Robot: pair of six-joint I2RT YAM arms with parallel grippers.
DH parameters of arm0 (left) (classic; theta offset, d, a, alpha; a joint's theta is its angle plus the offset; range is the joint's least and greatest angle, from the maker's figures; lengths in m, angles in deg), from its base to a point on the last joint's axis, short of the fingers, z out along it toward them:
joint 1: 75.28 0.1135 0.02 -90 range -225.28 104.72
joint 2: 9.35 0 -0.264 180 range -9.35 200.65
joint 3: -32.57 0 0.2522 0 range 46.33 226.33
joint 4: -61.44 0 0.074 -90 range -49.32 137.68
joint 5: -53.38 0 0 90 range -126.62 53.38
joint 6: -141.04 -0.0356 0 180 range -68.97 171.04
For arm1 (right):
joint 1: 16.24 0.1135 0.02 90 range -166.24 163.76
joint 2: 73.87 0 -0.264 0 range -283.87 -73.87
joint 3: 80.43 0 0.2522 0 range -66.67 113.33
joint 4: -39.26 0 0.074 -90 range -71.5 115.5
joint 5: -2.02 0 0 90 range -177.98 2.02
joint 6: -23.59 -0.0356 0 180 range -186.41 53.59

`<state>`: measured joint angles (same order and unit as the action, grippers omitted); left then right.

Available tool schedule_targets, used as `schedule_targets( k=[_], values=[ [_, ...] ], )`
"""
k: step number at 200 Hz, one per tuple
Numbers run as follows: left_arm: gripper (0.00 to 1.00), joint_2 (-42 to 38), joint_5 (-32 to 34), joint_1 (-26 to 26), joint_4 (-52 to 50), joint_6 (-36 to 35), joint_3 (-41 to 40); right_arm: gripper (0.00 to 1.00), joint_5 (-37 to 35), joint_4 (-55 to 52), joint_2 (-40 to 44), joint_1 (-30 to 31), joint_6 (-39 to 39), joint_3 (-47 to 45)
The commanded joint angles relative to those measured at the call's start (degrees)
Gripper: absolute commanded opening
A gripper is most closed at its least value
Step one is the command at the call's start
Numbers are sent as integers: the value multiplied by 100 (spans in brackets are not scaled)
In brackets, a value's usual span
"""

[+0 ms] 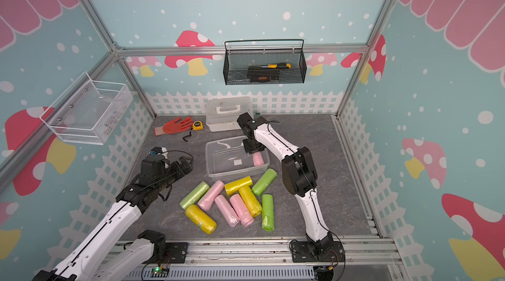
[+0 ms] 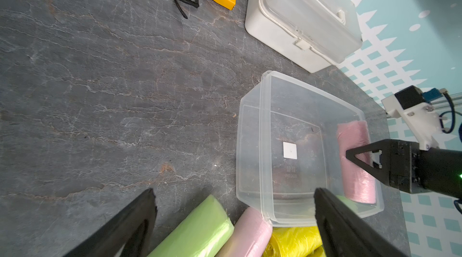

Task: Put the roll of trash bags into the storage box
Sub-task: Place the roll of trash bags in the storage box.

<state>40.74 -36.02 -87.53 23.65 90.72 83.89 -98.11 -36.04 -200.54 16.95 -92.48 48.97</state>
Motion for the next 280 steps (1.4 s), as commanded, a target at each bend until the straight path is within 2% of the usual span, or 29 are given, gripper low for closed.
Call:
schedule_targets(
  k=[1,65,117,138,165,225,253,280],
  values=[
    [99,-34,-37,-12,-41,-22,164,20,-563,-43,-47,-1,-307,-131],
    [99,-25,-35,-3,-42,-27,164,32,-979,-154,-64,-75,-815,-363],
    [99,33,-67,-4,-42,-22,173,58,-1242,-159,81,-182,-1115,-645],
    [99,103,-99,-5,-47,-22,192,59,-1115,-89,105,-186,-1073,-655],
    [99,179,-104,-3,-31,-31,198,54,-819,321,380,-161,-866,-894],
    [99,254,111,3,-14,74,155,50,-636,804,1724,-103,-524,-1526],
    [99,313,71,4,-16,12,178,52,-335,954,2923,-100,-487,-2091],
    [99,361,44,12,-36,-22,190,58,77,1376,4225,-97,-519,-3205]
  ],
)
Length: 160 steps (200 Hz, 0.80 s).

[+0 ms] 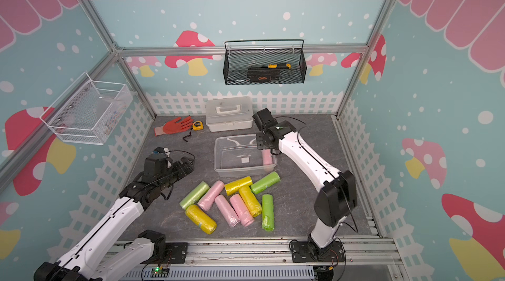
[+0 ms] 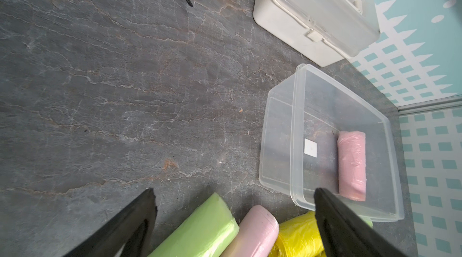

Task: Put the roll of trash bags into the storage box
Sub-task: Pick up the roll of trash bags from the center of the board.

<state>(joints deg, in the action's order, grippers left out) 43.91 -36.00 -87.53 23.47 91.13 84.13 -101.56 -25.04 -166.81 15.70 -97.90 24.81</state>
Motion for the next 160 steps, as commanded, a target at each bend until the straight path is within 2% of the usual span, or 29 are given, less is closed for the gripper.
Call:
schedule_targets(
  k=[1,39,72,118,160],
  values=[
    [99,44,34,17,-21,-63,166,58,433,288,899,29,17,-838],
    [99,98,32,23,-10,-90,175,66,559,461,2562,30,63,-2367],
    [99,190,141,21,-8,-116,144,76,-272,894,3777,18,9,-3825],
    [97,647,187,11,-204,-298,365,76,-1070,1223,3995,22,-48,-4193],
    [98,683,106,-179,-616,-340,533,80,-1237,1674,4159,22,244,-4485]
  ],
)
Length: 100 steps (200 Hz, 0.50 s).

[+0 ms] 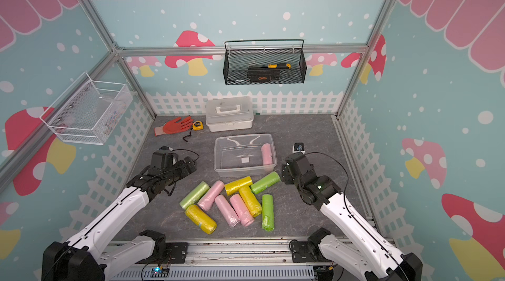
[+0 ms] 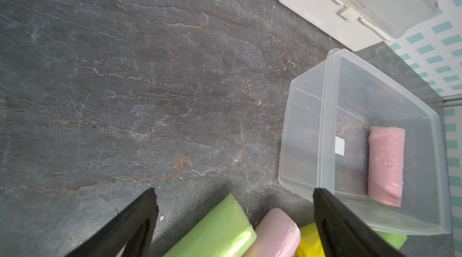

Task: Put the roll of trash bags into the storage box
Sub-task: Pick up the roll of trash bags from the center of the board.

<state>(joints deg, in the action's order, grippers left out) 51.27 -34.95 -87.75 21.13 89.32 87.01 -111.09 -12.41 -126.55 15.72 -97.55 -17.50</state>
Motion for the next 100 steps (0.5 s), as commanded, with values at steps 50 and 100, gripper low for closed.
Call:
schedule_targets(
  k=[50,100],
  values=[
    [99,-376,1090,-1575,-1878,118,609,83,-284,638,184,16,476,-231],
    [98,-213,1631,-1682,-1912,280,-312,86,-291,620,241,12,568,-183]
  ],
)
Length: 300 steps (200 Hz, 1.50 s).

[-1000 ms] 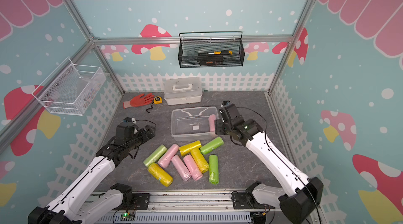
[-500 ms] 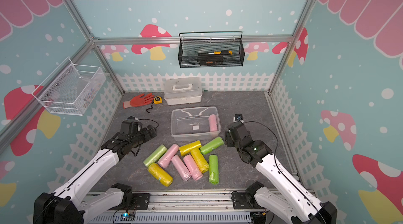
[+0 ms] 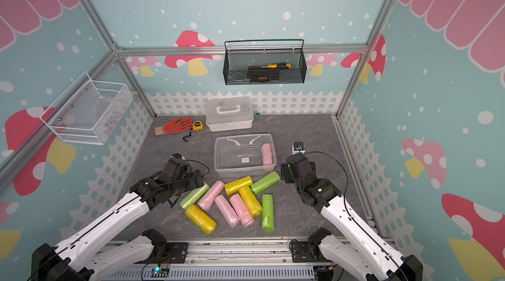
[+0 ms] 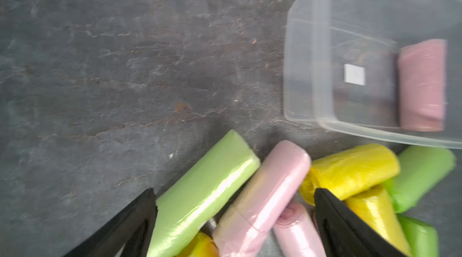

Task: Put the roll of trash bags into the storage box
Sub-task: Pick up the roll of trash bags from the center of the board.

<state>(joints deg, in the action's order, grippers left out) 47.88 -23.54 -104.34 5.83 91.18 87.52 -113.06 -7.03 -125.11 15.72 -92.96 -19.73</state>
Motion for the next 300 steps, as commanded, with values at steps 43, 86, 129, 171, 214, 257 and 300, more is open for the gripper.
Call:
schedule_targets(
  k=[43,86,129,171,214,257,300],
  values=[
    [97,-227,153,-65,-194,337,-880,87,-114,60,61,9,132,68],
    [97,-580,-218,-91,-144,461,-1177,88,-184,-24,15,11,99,98],
    [97,156,-87,-91,-70,308,-919,89,-188,-91,-105,11,80,140],
    [97,1079,-49,-91,27,152,-555,89,-303,-187,-241,9,63,223],
    [93,1543,-75,-109,107,108,-361,89,-252,-212,-414,5,62,303],
    [71,1611,-66,-107,129,84,-322,89,-248,-279,-483,10,42,355],
    [45,1369,44,-106,104,155,-399,89,-243,-293,-536,11,27,369]
  ],
)
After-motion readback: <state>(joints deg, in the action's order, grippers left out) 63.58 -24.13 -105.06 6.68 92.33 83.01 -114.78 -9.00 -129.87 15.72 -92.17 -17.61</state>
